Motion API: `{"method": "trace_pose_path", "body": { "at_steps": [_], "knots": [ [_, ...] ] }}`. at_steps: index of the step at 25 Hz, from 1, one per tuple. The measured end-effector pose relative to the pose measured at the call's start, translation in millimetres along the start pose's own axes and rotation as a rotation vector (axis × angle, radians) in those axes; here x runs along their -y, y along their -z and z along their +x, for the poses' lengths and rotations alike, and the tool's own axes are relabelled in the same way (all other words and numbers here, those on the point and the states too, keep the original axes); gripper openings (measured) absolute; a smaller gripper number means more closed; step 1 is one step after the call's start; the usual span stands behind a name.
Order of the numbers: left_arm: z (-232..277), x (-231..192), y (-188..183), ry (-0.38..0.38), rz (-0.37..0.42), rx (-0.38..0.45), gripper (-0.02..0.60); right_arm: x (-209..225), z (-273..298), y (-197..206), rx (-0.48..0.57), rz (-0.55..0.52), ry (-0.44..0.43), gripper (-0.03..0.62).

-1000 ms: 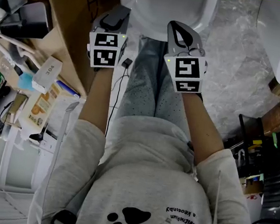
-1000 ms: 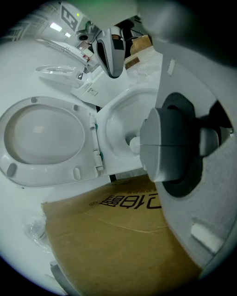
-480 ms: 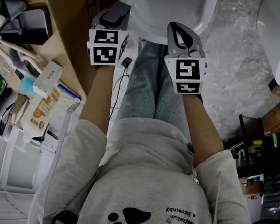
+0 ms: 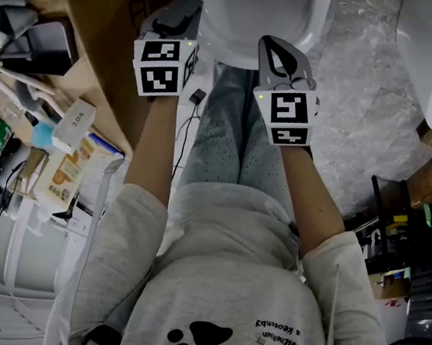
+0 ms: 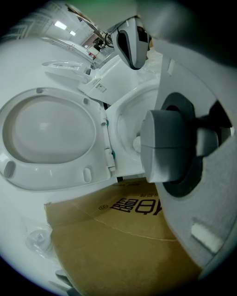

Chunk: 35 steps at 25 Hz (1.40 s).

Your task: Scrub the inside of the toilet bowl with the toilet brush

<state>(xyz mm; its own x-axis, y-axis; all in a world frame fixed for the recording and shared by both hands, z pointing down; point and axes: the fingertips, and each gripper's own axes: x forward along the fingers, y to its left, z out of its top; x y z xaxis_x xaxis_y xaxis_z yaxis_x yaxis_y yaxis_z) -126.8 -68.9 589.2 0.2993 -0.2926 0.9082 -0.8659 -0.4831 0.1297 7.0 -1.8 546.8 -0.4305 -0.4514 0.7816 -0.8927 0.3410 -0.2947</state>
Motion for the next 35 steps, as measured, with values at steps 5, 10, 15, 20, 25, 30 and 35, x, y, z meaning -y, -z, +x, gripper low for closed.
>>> {"method": "trace_pose_path", "body": {
  "at_steps": [5, 10, 15, 20, 25, 30, 35],
  "knots": [
    [1.0, 4.1, -6.9, -0.002, -0.005, 0.010, 0.149, 6.2, -4.1, 1.8, 0.005, 0.010, 0.011, -0.002],
    [2.3, 4.6, -14.4, -0.004, -0.007, 0.022, 0.150, 10.7, -8.0, 6.3, 0.004, 0.022, 0.024, -0.002],
    [7.9, 13.6, -23.2, 0.003, -0.017, 0.013, 0.150, 15.3, -12.8, 7.2, 0.010, 0.034, 0.032, -0.002],
    [14.7, 23.1, -30.3, 0.005, 0.014, 0.005, 0.152, 20.3, -16.9, 11.2, 0.013, 0.048, 0.044, -0.002],
    [20.7, 33.1, -34.1, 0.011, 0.006, -0.006, 0.152, 24.3, -21.7, 15.4, 0.017, 0.061, 0.054, -0.002],
    [27.1, 48.4, -40.9, 0.024, 0.037, -0.013, 0.152, 33.1, -25.6, 20.3, 0.018, 0.076, 0.075, -0.002],
    [31.3, 60.0, -45.1, 0.037, 0.062, -0.015, 0.152, 42.2, -31.0, 21.3, 0.029, 0.099, 0.098, -0.002]
  ]
}}
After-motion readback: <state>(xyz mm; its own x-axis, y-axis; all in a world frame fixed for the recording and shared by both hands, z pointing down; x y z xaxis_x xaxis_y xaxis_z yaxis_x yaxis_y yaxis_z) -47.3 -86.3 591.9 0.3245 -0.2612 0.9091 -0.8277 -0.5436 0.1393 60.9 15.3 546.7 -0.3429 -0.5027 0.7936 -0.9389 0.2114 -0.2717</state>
